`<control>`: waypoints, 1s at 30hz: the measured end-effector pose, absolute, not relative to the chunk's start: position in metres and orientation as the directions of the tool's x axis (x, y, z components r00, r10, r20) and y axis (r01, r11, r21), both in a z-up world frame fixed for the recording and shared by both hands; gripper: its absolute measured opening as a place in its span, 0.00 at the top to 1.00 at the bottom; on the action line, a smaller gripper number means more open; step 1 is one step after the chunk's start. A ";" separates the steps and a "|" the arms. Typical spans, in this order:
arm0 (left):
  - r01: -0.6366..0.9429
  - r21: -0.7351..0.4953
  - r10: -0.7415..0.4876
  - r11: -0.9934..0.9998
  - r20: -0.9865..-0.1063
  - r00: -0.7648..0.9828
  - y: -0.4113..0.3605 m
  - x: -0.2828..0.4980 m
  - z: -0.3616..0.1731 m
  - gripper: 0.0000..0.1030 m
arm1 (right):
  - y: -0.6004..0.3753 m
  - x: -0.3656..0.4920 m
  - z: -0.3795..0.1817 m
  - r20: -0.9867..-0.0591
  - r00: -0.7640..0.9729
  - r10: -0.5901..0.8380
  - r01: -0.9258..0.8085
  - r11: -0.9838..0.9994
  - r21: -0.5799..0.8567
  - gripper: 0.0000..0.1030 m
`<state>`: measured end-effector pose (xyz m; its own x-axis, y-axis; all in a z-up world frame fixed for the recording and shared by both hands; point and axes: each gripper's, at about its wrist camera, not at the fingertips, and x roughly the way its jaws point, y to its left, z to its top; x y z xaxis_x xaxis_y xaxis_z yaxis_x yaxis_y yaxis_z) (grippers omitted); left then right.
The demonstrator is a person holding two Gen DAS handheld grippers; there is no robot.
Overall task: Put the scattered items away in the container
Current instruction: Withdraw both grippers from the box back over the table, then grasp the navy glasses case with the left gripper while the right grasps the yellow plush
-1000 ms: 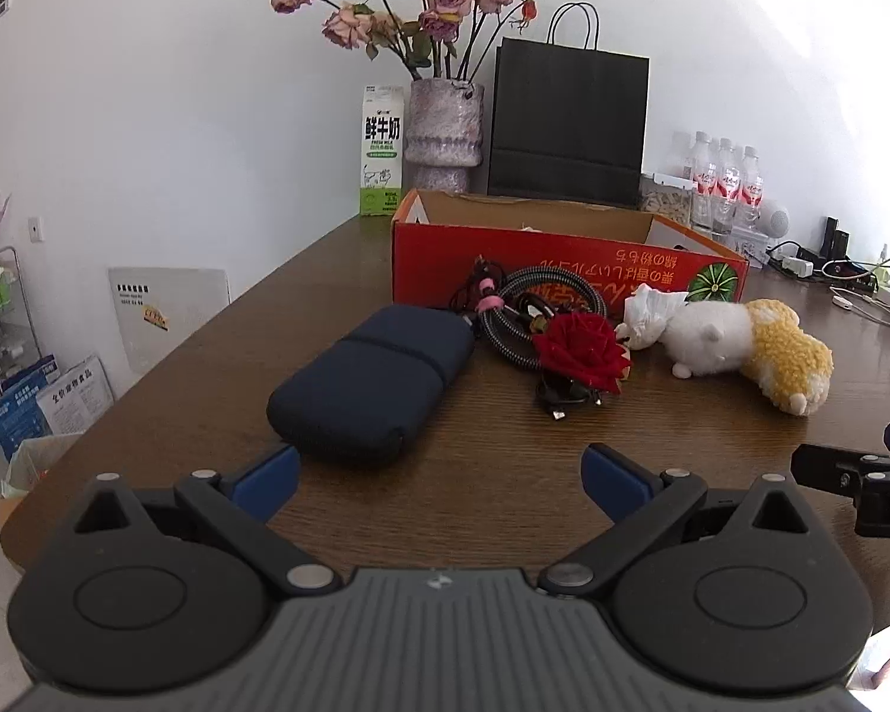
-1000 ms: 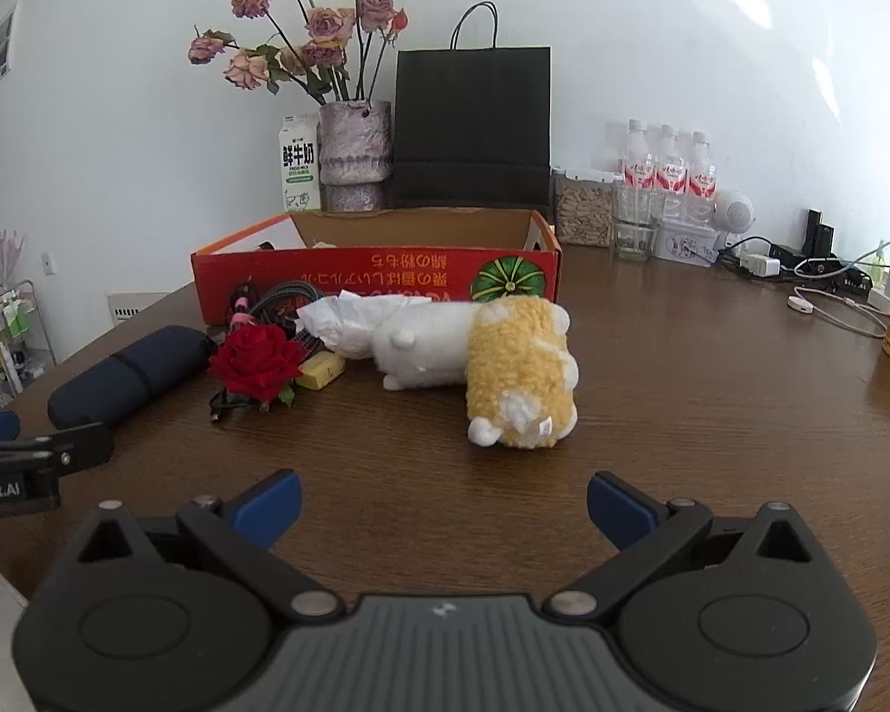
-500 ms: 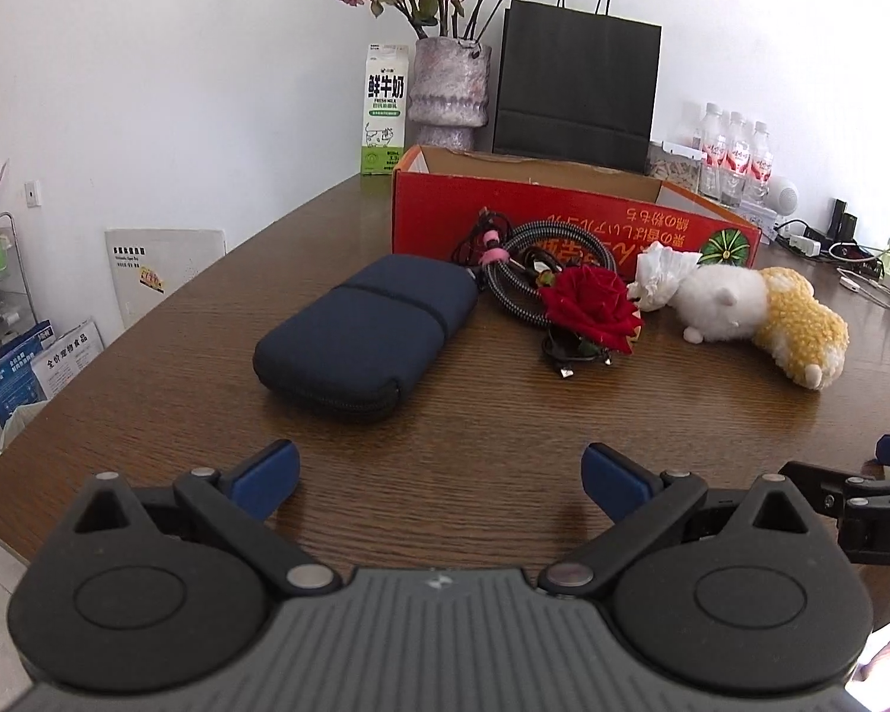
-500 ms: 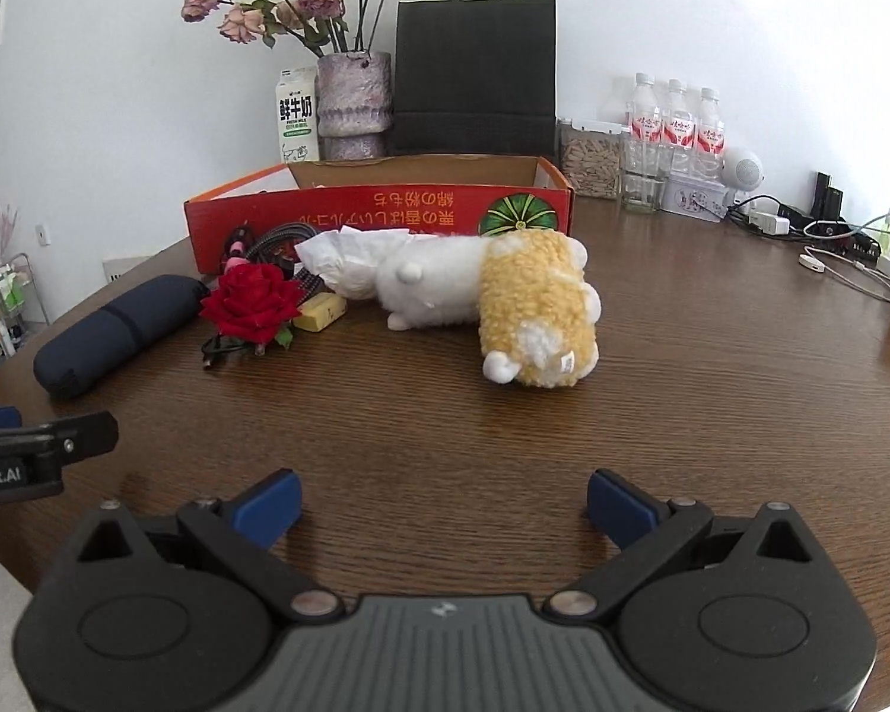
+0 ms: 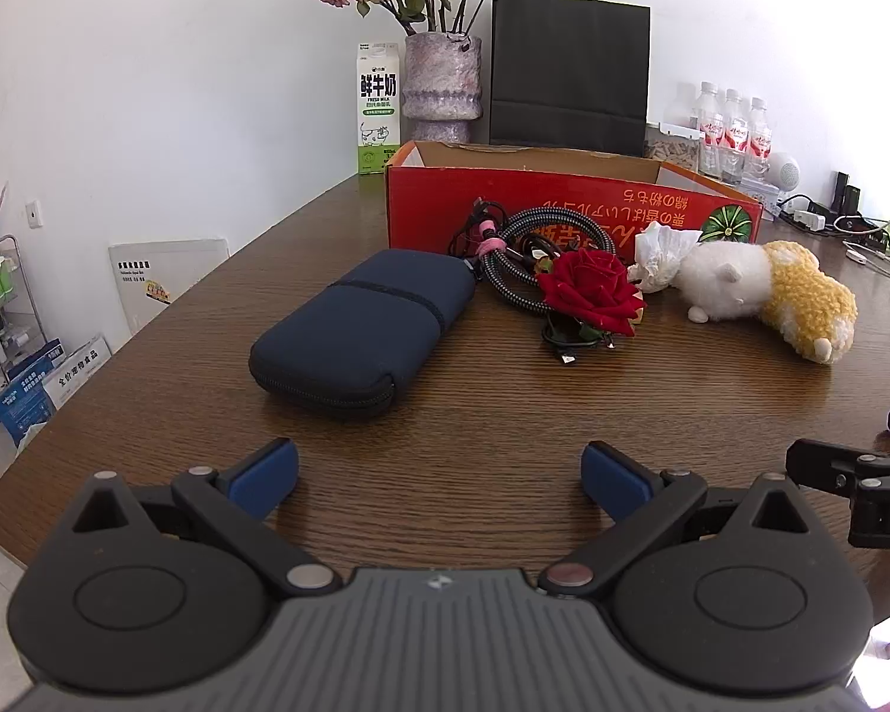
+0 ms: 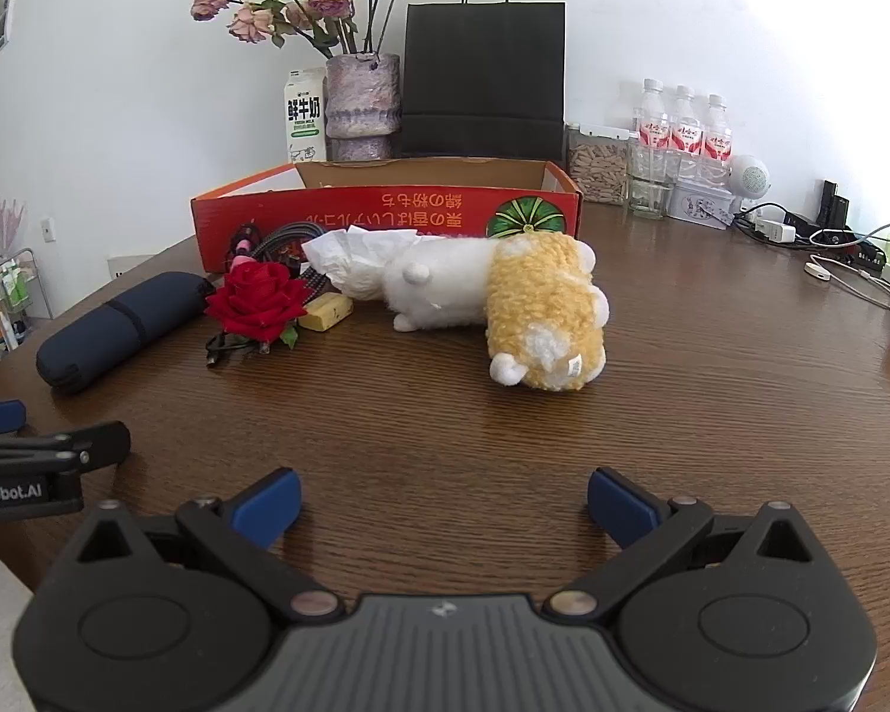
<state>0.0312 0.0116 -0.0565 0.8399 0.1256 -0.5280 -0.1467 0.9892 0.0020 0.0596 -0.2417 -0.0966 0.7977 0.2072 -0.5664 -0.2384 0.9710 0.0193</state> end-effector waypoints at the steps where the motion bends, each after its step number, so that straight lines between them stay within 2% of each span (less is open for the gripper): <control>1: -0.146 0.003 0.126 0.989 -0.526 0.841 0.011 0.031 -0.057 0.00 | -0.242 0.059 -0.097 -0.565 0.798 0.208 -0.240 0.971 0.018 0.00; 11: -0.147 -0.001 0.125 0.989 -0.522 0.844 0.013 0.031 -0.057 0.00 | -0.243 0.060 -0.096 -0.570 0.794 0.214 -0.245 0.969 0.021 0.00; 17: -0.135 -0.056 0.089 0.989 -0.507 0.858 0.021 0.028 -0.053 0.00 | -0.247 0.060 -0.092 -0.564 0.792 0.234 -0.243 0.968 0.060 0.00; 30: -0.144 -0.047 0.105 0.988 -0.475 0.874 0.025 0.027 -0.047 0.00 | -0.248 0.062 -0.091 -0.563 0.798 0.212 -0.228 0.973 0.043 0.00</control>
<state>0.0268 0.0250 -0.0468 0.8736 0.1045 -0.4753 -0.1440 0.9884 -0.0474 0.0615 -0.2477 -0.0909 0.7984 0.2122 -0.5634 -0.2282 0.9727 0.0430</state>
